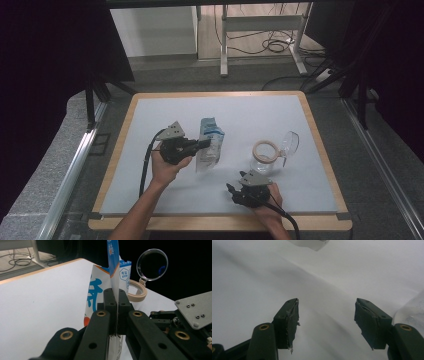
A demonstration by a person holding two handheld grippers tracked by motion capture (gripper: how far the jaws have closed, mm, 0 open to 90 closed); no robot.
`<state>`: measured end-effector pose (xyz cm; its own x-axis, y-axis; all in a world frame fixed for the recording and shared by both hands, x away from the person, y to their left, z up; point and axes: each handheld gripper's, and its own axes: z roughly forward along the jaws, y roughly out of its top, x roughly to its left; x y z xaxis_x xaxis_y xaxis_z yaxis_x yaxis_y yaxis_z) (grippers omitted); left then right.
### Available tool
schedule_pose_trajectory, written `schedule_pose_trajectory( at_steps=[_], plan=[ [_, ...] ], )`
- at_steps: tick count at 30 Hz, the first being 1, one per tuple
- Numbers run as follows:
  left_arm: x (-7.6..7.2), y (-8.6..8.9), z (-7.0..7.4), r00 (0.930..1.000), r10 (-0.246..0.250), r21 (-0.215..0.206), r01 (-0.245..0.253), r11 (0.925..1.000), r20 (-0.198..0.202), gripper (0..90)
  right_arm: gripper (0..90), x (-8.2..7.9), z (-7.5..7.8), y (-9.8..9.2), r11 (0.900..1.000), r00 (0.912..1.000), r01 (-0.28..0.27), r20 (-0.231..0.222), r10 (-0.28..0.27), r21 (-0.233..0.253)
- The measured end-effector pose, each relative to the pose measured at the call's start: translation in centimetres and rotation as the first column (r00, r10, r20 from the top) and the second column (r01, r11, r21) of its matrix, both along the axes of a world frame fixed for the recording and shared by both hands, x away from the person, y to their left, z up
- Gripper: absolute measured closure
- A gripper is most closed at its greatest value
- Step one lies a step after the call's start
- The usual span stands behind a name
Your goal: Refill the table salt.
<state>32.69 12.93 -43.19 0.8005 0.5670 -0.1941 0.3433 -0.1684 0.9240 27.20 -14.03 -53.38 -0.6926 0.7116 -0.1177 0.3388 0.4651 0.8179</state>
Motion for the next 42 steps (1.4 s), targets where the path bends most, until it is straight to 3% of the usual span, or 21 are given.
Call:
schedule_pose_trajectory(
  at_steps=[13, 26, 34, 42],
  plan=[
    [-0.4, -0.9, 0.4, 0.9992, -0.040, -0.018, 0.040, 0.9990, -0.002, 90.0, 35.9, 0.3, -0.1, 0.9, 1.000, 0.9997, -0.004, 0.023, 0.004, -0.019],
    [-0.8, -2.2, 0.5, 0.9968, -0.080, -0.024, 0.080, 0.9965, -0.004, 90.0, 33.1, 0.6, 0.2, 1.7, 1.000, 0.9991, 0.014, 0.039, -0.014, -0.003],
    [-1.0, -3.0, 0.7, 0.9949, -0.101, -0.020, 0.101, 0.9947, -0.004, 90.0, 30.0, 1.0, 0.6, 2.5, 1.000, 0.9970, 0.021, 0.075, -0.020, -0.007],
    [-0.9, -3.4, 0.6, 0.9936, -0.113, -0.026, 0.112, 0.9933, -0.010, 90.0, 28.6, 1.6, 0.5, 3.0, 1.000, 0.9976, 0.027, 0.064, -0.027, 0.007]
  ],
)
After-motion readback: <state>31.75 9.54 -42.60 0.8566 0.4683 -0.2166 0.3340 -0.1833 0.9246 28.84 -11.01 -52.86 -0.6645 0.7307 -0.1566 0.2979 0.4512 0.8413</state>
